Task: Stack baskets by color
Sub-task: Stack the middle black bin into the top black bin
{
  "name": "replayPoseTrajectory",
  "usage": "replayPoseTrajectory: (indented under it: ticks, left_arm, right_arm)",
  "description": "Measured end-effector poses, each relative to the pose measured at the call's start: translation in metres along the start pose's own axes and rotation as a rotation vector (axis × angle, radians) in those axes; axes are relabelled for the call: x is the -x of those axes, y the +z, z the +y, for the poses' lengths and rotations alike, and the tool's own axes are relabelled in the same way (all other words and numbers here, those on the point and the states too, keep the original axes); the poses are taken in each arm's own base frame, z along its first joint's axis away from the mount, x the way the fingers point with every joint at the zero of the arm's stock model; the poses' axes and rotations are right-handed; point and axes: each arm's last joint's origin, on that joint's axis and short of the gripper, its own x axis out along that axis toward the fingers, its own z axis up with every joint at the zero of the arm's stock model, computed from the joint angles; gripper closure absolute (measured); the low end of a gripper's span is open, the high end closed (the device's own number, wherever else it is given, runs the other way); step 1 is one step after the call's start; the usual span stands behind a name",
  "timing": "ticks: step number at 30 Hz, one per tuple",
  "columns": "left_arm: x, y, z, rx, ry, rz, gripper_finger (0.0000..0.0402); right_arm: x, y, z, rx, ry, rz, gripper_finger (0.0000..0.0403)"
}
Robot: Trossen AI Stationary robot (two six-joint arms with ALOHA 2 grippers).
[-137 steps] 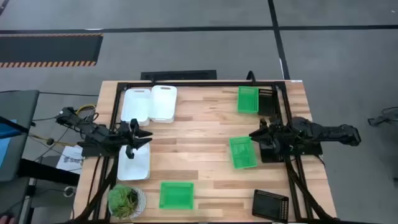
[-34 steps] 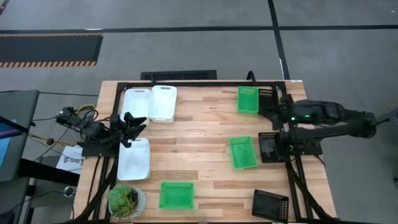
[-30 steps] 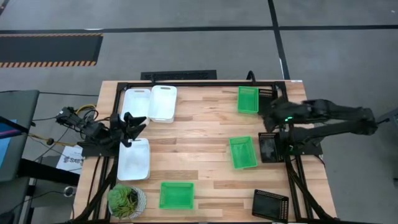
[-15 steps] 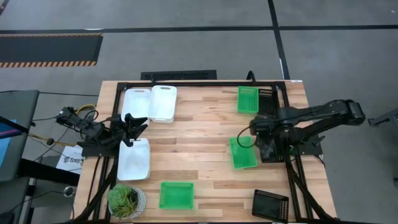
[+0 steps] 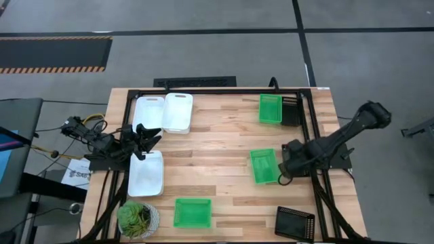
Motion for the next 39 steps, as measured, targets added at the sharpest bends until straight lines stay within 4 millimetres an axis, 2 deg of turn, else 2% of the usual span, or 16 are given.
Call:
replayPoseTrajectory:
  ticks: [12,19,26,32,36,39]
  left_arm:
    - [0.0,0.0,0.0,-0.002,0.007,-0.001,0.0152]
    - [0.0,0.0,0.001,-0.003,0.018,-0.006,0.0152]
    - [0.0,0.0,0.001,-0.007,0.024,-0.004,0.0152]
    - [0.0,-0.002,0.002,-0.02,0.03,0.005,0.0152]
    - [0.0,-0.002,0.002,-0.019,0.03,0.005,0.0152]
    - [0.0,-0.002,0.002,-0.02,0.03,0.005,0.0152]
  right_arm:
    - [-0.03,-0.009,0.025,-0.02,-0.078,-0.013,0.0173]
    - [-0.036,0.007,0.031,-0.032,-0.097,-0.045,0.0173]
    - [-0.041,0.024,0.03,-0.042,-0.102,-0.047,0.0173]
    - [-0.063,0.025,0.024,-0.064,-0.096,-0.042,0.0178]
    - [-0.072,0.025,0.02,-0.099,-0.103,-0.032,0.0195]
    - [-0.073,0.026,0.019,-0.111,-0.105,-0.022,0.0225]
